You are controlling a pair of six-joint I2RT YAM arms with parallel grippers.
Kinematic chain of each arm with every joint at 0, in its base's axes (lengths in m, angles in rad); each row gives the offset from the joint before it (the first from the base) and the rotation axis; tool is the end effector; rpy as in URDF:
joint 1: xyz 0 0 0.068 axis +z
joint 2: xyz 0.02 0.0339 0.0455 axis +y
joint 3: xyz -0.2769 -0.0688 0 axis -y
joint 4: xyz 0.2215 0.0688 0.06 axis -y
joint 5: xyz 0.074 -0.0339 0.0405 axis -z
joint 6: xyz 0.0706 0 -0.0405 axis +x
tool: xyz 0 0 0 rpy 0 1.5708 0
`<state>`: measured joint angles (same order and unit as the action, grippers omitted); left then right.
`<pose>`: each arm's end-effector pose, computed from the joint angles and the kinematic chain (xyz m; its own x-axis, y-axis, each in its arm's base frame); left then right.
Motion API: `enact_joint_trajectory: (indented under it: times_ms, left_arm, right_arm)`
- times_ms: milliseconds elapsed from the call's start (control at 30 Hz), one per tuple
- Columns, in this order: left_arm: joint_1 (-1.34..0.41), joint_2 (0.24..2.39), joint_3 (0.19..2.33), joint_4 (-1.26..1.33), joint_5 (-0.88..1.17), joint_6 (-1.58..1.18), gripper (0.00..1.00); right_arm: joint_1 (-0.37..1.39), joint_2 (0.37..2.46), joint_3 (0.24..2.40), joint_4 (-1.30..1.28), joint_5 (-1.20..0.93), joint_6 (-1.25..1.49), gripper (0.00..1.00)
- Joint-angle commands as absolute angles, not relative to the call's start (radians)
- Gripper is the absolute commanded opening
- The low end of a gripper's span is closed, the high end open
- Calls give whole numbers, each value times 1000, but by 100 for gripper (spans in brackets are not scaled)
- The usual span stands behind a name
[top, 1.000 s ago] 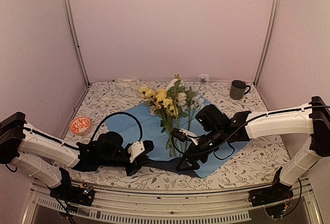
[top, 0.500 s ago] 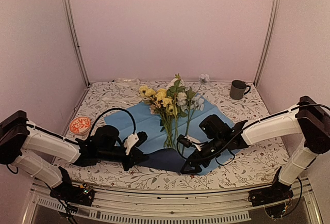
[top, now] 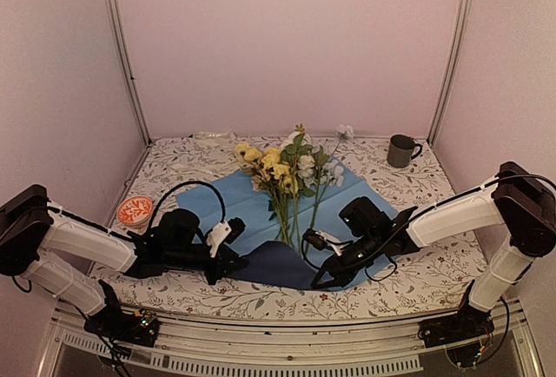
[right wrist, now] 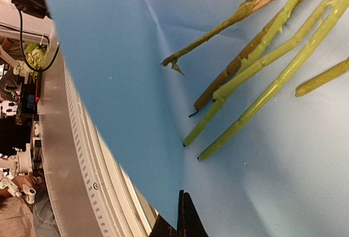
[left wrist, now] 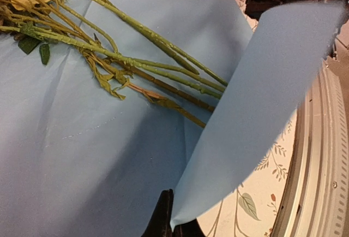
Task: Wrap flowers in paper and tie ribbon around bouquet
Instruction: Fold the bottom corner of the flattened wrapping paper at the center of the board.
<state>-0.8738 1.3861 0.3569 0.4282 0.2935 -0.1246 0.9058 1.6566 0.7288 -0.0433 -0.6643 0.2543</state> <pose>0.1458 -0.2060 0.1468 -0.4704 0.3766 -0.7980 0.8352 0.4820 -0.2648 0.1494 0.2611 0.1411 -0.7029 -0.5754 -0.4182 -0.6793 0.3686 0.6345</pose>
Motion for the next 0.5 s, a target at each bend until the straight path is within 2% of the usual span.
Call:
enact_joint_trajectory:
  times_ms: [0,367,467]
  left_arm:
    - [-855,1396,345,427,331,-138,0]
    - [-907,1404,359,448,530,-132,0]
    - [-913,1403,365,448,514,-128,0]
  right_arm:
    - [868,1620,735,-73,-671,262,0]
    - [856,1545,672,-201,-889,233,0]
    - [856,1529,692,-253,-844,198,0]
